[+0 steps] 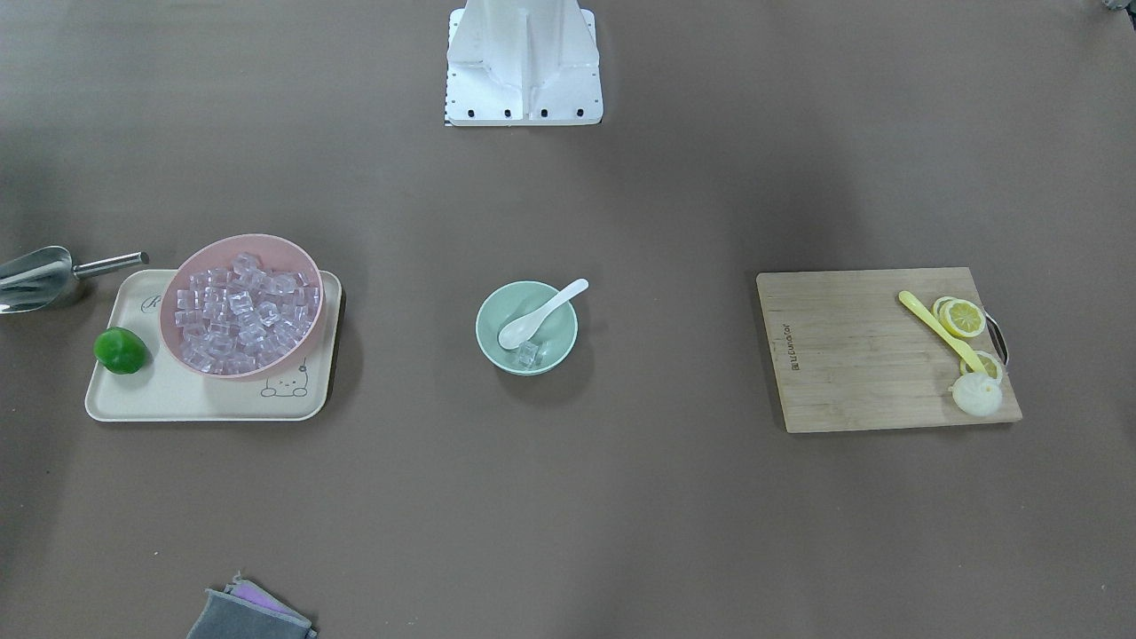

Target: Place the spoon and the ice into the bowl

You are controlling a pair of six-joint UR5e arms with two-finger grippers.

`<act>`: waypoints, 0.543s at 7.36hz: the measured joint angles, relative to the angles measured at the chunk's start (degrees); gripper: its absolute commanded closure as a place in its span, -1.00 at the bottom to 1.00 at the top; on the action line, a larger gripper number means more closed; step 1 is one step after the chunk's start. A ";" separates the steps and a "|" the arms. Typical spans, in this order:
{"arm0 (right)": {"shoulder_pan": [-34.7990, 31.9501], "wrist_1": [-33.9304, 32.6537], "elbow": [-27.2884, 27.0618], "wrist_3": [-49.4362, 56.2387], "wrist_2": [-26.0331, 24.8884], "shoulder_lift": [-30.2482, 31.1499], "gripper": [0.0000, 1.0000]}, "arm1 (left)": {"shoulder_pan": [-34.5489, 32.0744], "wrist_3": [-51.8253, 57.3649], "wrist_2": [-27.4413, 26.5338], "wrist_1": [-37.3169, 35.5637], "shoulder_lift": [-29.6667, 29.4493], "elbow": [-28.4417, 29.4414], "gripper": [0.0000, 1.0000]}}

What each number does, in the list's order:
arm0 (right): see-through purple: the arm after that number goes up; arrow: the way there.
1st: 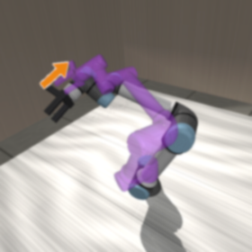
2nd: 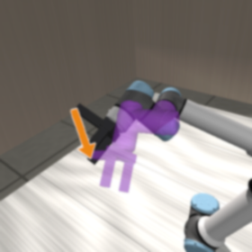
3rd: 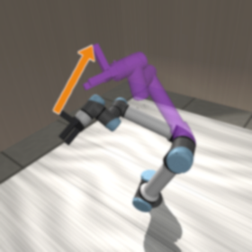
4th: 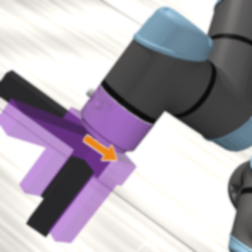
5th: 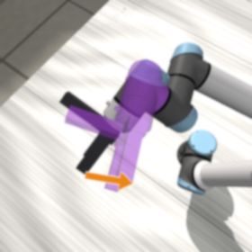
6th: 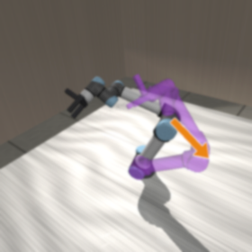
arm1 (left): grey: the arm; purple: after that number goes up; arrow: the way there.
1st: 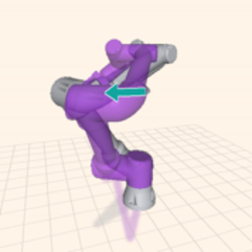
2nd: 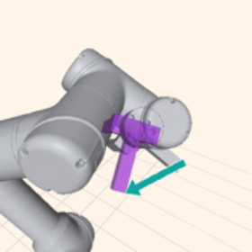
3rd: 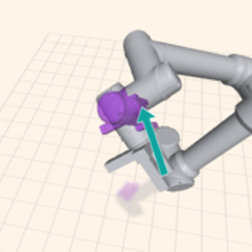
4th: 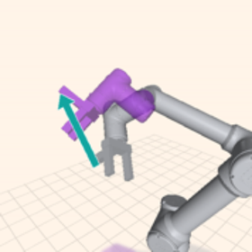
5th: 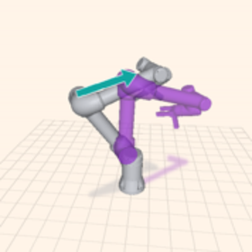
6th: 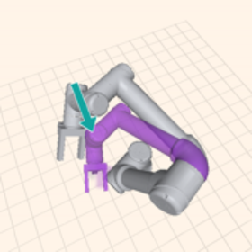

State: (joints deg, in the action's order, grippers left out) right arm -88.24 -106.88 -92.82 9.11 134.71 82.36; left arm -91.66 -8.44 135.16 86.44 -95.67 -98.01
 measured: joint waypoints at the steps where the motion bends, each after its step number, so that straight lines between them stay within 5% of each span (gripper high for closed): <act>1: -0.09 -0.01 0.01 -0.14 -0.24 0.05 -1.00 | -0.36 0.00 -0.08 -0.04 0.59 0.42 -0.96; 4: -0.25 -0.07 0.01 -0.50 -0.41 -0.15 -1.00 | -2.49 0.00 -5.94 4.58 6.31 1.96 -0.96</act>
State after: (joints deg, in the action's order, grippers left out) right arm -88.50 -106.96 -92.81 8.61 134.30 82.21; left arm -94.15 -8.44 129.21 91.02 -89.36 -96.05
